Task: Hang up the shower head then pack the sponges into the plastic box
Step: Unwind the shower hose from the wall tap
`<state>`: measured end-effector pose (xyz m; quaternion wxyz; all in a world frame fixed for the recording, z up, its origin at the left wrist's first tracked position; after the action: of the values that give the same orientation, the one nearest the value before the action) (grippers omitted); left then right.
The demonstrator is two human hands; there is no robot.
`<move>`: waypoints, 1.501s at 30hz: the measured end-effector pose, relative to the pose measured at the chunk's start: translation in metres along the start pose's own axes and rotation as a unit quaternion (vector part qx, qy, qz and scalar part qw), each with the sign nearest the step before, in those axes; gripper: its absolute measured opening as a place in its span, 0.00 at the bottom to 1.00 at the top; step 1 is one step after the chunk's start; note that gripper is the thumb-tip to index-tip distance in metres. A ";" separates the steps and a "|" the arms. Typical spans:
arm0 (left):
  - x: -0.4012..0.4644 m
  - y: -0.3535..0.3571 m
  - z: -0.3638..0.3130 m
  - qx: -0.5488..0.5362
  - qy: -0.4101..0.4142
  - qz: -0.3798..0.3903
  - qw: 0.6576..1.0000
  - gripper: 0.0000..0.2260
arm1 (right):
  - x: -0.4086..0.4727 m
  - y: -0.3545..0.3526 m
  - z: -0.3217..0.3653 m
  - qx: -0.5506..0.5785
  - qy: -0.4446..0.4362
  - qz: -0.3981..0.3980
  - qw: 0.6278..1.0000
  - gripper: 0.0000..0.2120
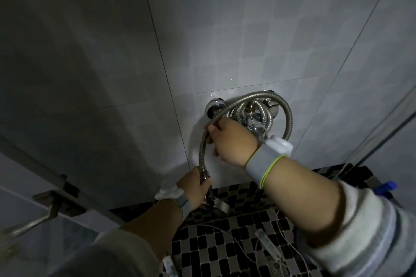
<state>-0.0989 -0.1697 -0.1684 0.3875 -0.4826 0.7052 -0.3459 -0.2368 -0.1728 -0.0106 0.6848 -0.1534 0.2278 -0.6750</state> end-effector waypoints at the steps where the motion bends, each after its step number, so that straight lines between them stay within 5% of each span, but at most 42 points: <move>1: 0.000 -0.002 -0.002 -0.004 0.001 -0.001 1.000 0.12 | -0.002 -0.009 0.004 -0.016 0.010 0.021 1.000 0.17; 3: -0.001 -0.006 -0.005 -0.015 -0.002 -0.004 1.000 0.15 | -0.009 -0.030 0.012 -0.072 -0.018 0.021 0.997 0.18; 6: -0.001 -0.013 -0.011 -0.033 0.013 -0.022 0.999 0.16 | -0.017 -0.066 0.011 -0.187 -0.092 -0.112 0.972 0.13; 8: -0.001 -0.017 -0.016 -0.048 0.023 -0.029 0.998 0.16 | -0.021 -0.085 0.002 -0.157 -0.119 -0.201 0.959 0.06; 12: -0.001 -0.031 -0.025 -0.068 0.036 -0.049 0.996 0.20 | -0.027 -0.107 -0.023 -0.129 -0.105 -0.294 0.941 0.26; 15: -0.003 -0.045 -0.030 -0.066 0.052 -0.053 0.995 0.19 | -0.018 -0.112 -0.038 -0.169 -0.057 -0.260 0.949 0.31; 20: -0.002 -0.066 -0.032 -0.062 0.066 -0.057 0.994 0.16 | -0.020 -0.101 -0.052 -0.155 -0.037 -0.241 0.957 0.19; 25: -0.004 -0.085 -0.032 -0.061 0.087 -0.056 0.993 0.14 | -0.028 -0.098 -0.062 -0.105 0.015 -0.271 0.957 0.32; 30: -0.007 -0.104 -0.029 -0.050 0.108 -0.067 0.991 0.13 | -0.021 -0.099 -0.069 -0.079 0.053 -0.238 0.967 0.31; 35: -0.012 -0.124 -0.035 -0.038 0.123 -0.084 0.988 0.14 | -0.025 -0.096 -0.063 -0.068 -0.006 -0.261 0.963 0.07; 40: -0.016 -0.136 -0.032 -0.034 0.121 -0.092 0.988 0.13 | -0.047 -0.070 -0.058 -0.073 -0.072 -0.244 0.964 0.04; 45: -0.014 -0.144 -0.018 0.008 0.120 -0.095 0.988 0.14 | -0.071 -0.041 -0.040 -0.174 -0.117 -0.154 0.966 0.12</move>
<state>-0.0521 -0.1966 -0.0327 0.2696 -0.4991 0.6950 -0.4419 -0.2917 -0.1001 -0.0161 0.5575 -0.3815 0.2334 -0.6994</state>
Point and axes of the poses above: each hand's wrist, its own x-axis towards the middle knuckle, its own y-axis out of the palm, z = x × y, the point moved 3 cm from there along x, towards the middle knuckle, and after that the axes turned 8 degrees about x, right-handed, at the moved point
